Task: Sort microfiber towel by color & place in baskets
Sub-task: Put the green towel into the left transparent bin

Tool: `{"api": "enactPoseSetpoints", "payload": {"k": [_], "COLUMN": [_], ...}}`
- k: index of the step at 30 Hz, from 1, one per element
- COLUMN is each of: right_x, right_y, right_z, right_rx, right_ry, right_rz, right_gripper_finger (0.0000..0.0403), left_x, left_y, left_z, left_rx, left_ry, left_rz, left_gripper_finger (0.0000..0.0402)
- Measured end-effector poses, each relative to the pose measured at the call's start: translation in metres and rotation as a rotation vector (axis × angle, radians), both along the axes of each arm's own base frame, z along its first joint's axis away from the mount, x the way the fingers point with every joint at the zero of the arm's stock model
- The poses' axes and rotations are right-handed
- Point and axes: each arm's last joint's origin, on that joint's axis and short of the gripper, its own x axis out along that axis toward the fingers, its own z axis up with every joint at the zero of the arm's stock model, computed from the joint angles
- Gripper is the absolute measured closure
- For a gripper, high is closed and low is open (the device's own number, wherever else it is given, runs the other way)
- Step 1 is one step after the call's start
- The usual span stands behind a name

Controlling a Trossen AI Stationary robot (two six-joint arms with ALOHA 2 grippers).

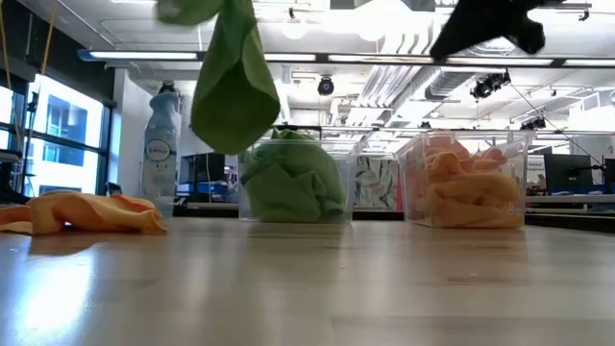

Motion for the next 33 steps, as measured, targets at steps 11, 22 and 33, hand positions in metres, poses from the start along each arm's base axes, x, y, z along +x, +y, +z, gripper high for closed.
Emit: {"api": "enactPoseSetpoints", "payload": {"k": [11, 22, 33], "right_x": [0.002, -0.005, -0.008], "right_y": [-0.002, -0.005, -0.014], "right_z": [-0.048, -0.068, -0.072], "right_rx": [0.109, 0.112, 0.009], "right_ry": [-0.102, -0.057, 0.063], "right_rz": [0.005, 0.022, 0.063], "right_gripper_finger": [0.0403, 0.0403, 0.0403], "left_x": [0.072, 0.149, 0.168], "left_y": [0.051, 0.114, 0.173], "left_z": [0.04, 0.06, -0.015], "left_rx": [0.078, 0.131, -0.149], "left_ry": [0.038, 0.208, 0.589], "left_rz": [0.28, 0.376, 0.551], "left_gripper_finger": [0.0401, 0.0401, 0.0401]}}
